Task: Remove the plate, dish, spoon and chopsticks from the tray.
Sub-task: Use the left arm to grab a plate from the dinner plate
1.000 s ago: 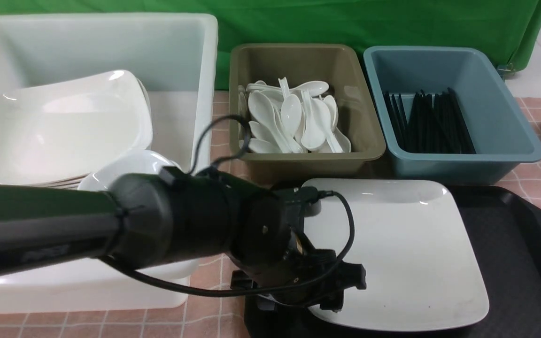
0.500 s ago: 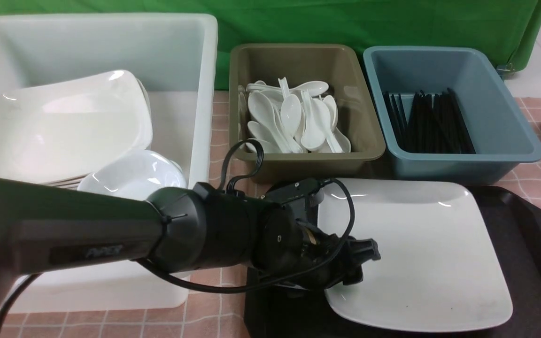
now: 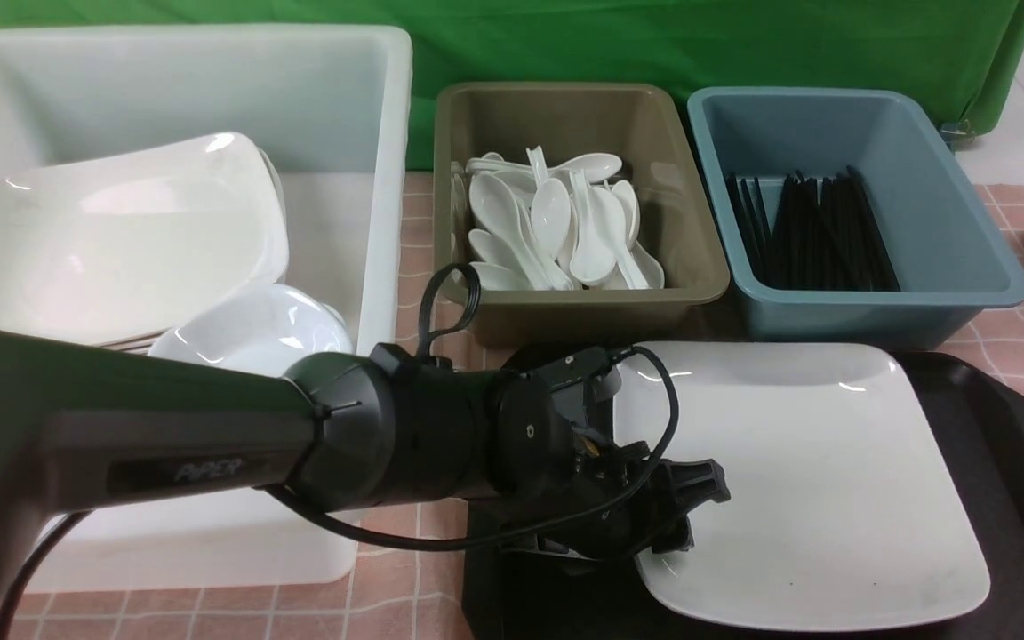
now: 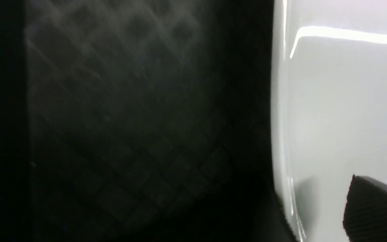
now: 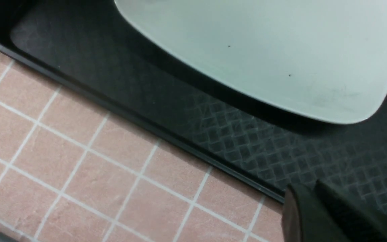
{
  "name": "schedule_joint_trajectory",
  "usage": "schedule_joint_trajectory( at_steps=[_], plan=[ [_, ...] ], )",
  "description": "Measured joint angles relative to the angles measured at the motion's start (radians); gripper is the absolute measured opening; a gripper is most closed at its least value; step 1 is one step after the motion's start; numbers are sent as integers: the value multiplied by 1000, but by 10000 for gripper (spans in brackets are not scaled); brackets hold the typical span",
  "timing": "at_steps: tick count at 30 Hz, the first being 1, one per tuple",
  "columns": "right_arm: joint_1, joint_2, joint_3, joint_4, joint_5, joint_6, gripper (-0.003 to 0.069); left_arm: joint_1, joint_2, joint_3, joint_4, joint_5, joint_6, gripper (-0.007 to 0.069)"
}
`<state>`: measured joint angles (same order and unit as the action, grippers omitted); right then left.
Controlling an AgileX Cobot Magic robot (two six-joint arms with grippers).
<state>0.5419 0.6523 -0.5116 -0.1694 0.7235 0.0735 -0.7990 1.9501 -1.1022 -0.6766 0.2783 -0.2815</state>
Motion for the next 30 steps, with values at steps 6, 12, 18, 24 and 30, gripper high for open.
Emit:
schedule_joint_trajectory(
  at_steps=[6,12,18,24,30],
  plan=[
    [0,0,0,1,-3,0,105,1,3,0,-39,17,42,290],
    [0,0,0,1,-3,0,105,4,15,-2,-61,25,44,288],
    [0,0,0,4,-3,1,105,6,37,-11,-87,32,43,286],
    [0,0,0,4,-3,1,105,8,39,-13,-89,43,43,224],
    [0,0,0,4,-3,1,105,8,46,-15,-116,43,30,69]
  ],
)
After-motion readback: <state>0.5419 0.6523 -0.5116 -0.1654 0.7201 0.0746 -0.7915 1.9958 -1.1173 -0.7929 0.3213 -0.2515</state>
